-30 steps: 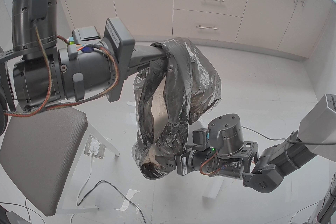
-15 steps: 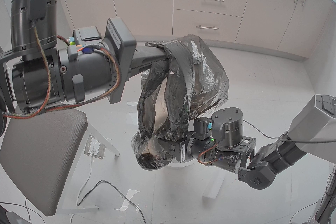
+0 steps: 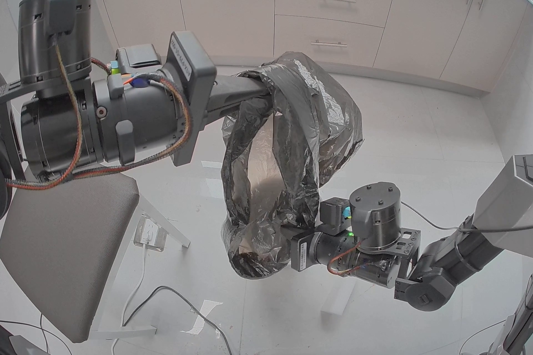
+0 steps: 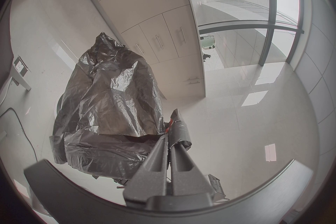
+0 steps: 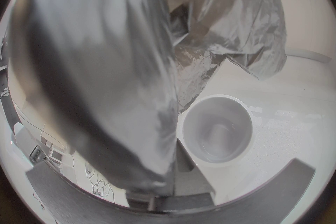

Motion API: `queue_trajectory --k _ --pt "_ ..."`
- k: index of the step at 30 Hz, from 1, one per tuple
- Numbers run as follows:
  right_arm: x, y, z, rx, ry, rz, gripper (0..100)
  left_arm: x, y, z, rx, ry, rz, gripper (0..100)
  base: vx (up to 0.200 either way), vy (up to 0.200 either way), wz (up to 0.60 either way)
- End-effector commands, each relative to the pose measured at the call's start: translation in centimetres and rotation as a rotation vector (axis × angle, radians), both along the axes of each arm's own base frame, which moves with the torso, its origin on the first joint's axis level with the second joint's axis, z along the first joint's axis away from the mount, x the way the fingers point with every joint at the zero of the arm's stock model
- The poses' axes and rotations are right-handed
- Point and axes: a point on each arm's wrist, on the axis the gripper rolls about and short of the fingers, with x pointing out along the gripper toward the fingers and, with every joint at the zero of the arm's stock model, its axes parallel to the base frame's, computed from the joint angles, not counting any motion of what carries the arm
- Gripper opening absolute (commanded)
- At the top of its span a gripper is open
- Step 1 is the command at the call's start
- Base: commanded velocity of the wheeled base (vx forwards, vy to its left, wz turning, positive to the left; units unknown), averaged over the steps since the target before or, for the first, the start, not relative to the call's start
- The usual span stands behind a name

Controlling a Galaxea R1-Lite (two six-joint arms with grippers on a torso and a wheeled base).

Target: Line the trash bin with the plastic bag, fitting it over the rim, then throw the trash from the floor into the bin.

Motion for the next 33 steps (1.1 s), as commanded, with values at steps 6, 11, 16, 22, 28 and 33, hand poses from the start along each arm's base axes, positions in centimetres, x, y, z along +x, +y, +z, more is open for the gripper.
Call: queue_trajectory --k 6,11,16,22,28,33 --pt "-2.3 -4.8 2.3 0.09 0.059 0.1 0 1.3 0.9 -1.3 0.027 0.035 0.019 0 0.0 0.0 0.0" --pt "-0.8 -10.3 3.8 0.241 0.151 0.37 0 3.0 2.7 -3.0 0.027 0.102 -0.091 0 0.0 0.0 0.0" --pt "0.1 -12.8 3.7 0.322 0.218 0.527 0 2.9 3.6 -4.8 0.02 0.124 -0.304 0 0.0 0.0 0.0" --pt "0.5 -12.9 2.7 0.348 0.286 0.598 0 3.4 3.0 -8.6 0.034 0.091 -0.464 0 0.0 0.0 0.0" --pt "0.8 -12.5 1.6 0.339 0.315 0.603 0 5.0 2.1 -11.1 0.043 0.13 -0.471 0 0.0 0.0 0.0" --pt "1.1 -12.3 0.7 0.324 0.324 0.608 0 5.6 1.8 -12.7 0.055 0.171 -0.473 0 0.0 0.0 0.0"
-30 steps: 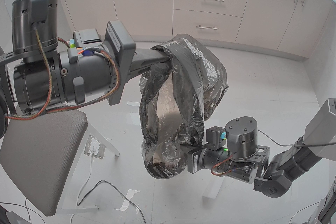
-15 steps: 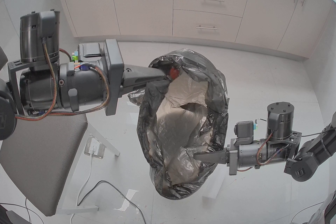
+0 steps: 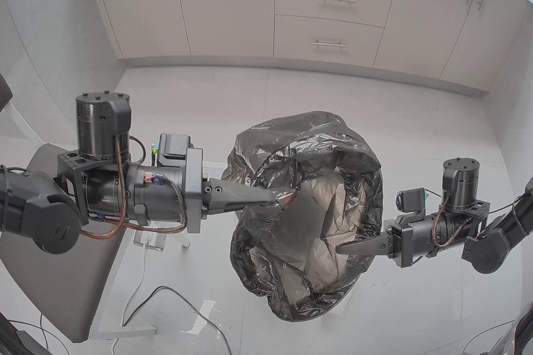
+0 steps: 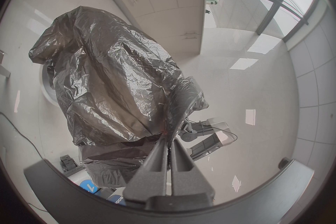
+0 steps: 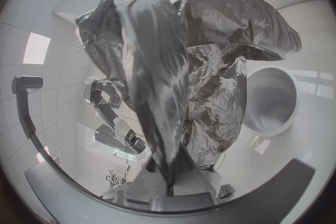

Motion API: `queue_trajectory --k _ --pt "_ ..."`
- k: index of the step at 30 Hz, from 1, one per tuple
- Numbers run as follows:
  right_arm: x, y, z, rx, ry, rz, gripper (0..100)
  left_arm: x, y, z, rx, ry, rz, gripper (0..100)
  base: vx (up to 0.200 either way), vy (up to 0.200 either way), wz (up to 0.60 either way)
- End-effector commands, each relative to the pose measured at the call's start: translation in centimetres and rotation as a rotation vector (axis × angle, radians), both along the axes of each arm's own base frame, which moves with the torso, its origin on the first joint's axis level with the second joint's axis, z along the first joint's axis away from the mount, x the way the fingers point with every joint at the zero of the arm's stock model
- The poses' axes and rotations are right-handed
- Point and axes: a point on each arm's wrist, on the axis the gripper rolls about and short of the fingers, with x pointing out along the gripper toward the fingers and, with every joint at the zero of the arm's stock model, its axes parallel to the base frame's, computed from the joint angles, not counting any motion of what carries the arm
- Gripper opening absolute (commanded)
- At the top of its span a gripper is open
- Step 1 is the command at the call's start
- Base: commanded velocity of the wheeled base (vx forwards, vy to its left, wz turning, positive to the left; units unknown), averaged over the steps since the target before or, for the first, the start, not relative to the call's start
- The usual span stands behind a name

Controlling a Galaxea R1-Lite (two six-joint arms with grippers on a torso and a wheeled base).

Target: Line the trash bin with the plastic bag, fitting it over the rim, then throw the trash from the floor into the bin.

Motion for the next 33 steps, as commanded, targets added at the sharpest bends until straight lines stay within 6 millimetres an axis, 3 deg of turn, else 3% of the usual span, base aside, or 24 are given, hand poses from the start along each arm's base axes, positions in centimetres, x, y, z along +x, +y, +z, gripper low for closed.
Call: queue_trajectory --k 1,12,27,33 --pt "0.3 0.0 -1.2 -0.016 0.03 0.0 0 1.3 -0.6 -2.9 0.04 0.072 -0.001 0 0.0 0.0 0.0" --pt "-0.9 -0.7 -0.9 -0.016 0.032 -0.008 0 1.7 -3.3 -4.4 0.025 0.052 -0.061 0 0.0 0.0 0.0" --pt "-2.0 -1.2 0.6 0.002 -0.011 -0.012 0 3.0 -5.2 -5.7 0.036 0.067 -0.086 0 0.0 0.0 0.0" --pt "-1.4 -1.0 0.7 0.006 -0.02 -0.014 0 3.9 -5.9 -5.9 0.032 0.06 -0.088 0 0.0 0.0 0.0"
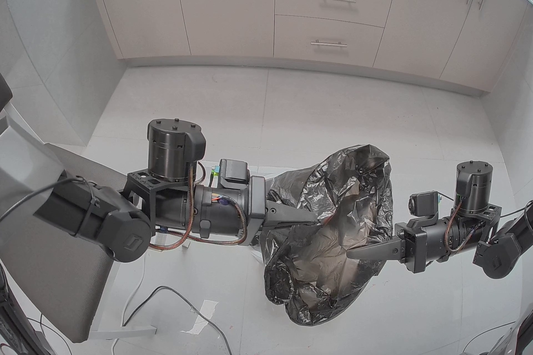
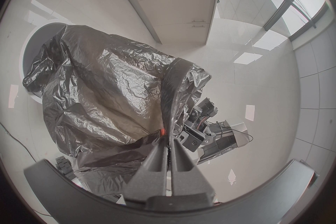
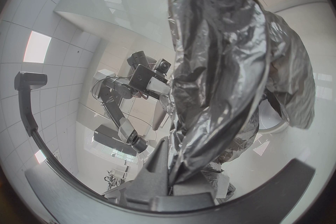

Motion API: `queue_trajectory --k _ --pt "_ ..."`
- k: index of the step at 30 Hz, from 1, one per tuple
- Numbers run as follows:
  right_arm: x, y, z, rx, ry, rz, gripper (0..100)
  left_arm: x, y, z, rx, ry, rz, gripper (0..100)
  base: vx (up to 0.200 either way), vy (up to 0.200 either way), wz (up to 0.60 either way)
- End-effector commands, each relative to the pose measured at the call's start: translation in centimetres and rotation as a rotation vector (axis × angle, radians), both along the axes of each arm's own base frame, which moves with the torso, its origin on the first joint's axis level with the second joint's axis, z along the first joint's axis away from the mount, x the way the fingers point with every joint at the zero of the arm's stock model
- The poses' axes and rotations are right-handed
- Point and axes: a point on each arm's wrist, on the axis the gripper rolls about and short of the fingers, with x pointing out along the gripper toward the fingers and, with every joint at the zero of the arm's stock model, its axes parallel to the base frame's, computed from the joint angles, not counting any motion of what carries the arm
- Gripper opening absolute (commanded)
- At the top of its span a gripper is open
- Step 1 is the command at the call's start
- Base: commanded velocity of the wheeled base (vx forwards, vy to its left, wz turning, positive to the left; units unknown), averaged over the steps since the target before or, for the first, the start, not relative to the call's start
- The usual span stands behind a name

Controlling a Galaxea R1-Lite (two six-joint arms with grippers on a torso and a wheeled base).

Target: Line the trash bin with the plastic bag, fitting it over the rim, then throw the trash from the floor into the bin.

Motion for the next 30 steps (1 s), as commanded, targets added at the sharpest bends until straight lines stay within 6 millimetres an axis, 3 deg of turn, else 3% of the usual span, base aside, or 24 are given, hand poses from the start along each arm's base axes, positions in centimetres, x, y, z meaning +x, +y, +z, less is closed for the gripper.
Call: queue_trajectory --k 1,5,11,18,30 --pt "0.3 0.1 0.2 0.004 -0.008 0.0 0 0.6 -0.5 -0.7 0.007 0.011 -0.002 0 0.0 0.0 0.0" --pt "0.9 0.6 -0.1 0.002 -0.007 0.008 0 1.1 -0.1 -0.9 0.011 0.01 0.022 0 0.0 0.0 0.0" --pt "2.6 1.8 -0.2 0.01 -0.02 0.024 0 2.7 2.5 -0.6 -0.003 -0.012 0.107 0 0.0 0.0 0.0" --pt "4.5 4.7 -0.6 0.019 -0.043 0.078 0 4.3 5.7 -0.1 -0.022 -0.012 0.212 0 0.0 0.0 0.0" --pt "6.4 8.3 -2.5 0.022 -0.04 0.143 0 4.1 8.5 1.8 -0.1 -0.033 0.299 0 0.0 0.0 0.0"
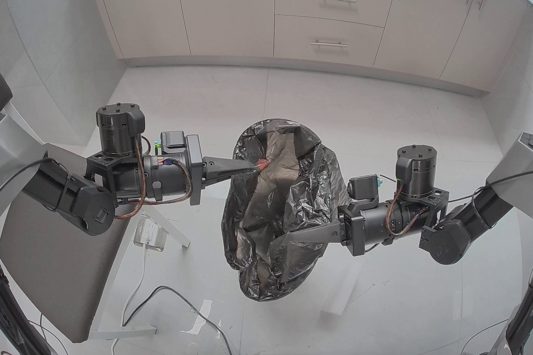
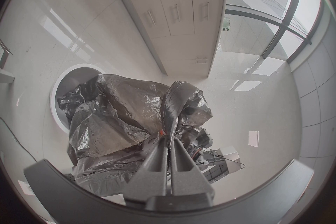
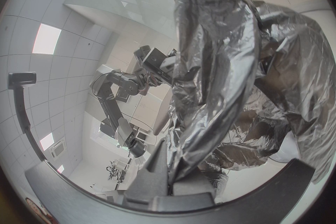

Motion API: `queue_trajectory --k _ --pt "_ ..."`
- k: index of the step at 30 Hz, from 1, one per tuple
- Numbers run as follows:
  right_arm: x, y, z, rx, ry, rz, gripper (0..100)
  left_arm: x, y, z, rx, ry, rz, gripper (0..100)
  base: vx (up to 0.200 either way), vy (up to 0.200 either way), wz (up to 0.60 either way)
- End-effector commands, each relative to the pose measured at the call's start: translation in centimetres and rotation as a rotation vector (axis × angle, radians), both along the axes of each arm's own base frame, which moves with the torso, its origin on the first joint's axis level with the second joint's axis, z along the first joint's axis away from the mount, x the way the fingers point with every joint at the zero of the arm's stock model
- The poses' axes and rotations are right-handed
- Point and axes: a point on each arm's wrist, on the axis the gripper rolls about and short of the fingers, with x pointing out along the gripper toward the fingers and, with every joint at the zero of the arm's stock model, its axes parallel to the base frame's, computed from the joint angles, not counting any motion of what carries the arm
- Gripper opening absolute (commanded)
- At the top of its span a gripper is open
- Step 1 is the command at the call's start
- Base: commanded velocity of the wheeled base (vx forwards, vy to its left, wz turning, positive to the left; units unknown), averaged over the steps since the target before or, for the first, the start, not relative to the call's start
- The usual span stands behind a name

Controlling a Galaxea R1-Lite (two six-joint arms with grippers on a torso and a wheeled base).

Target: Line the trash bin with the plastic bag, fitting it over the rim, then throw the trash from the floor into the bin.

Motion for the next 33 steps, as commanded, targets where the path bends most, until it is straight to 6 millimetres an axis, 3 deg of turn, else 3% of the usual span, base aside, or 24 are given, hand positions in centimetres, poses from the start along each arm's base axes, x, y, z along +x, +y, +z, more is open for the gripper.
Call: queue_trajectory --k 1,9,33 --pt "0.9 1.3 -2.0 -0.008 0.018 0.022 0 -0.4 1.1 0.9 -0.021 -0.031 0.029 0 0.0 0.0 0.0" --pt "2.1 3.3 -3.9 0.036 0.008 0.041 0 -0.1 2.2 0.8 -0.028 -0.03 0.063 0 0.0 0.0 0.0" --pt "2.6 3.1 -5.1 0.047 0.006 0.025 0 -0.3 2.3 -0.2 -0.016 0.005 0.065 0 0.0 0.0 0.0"
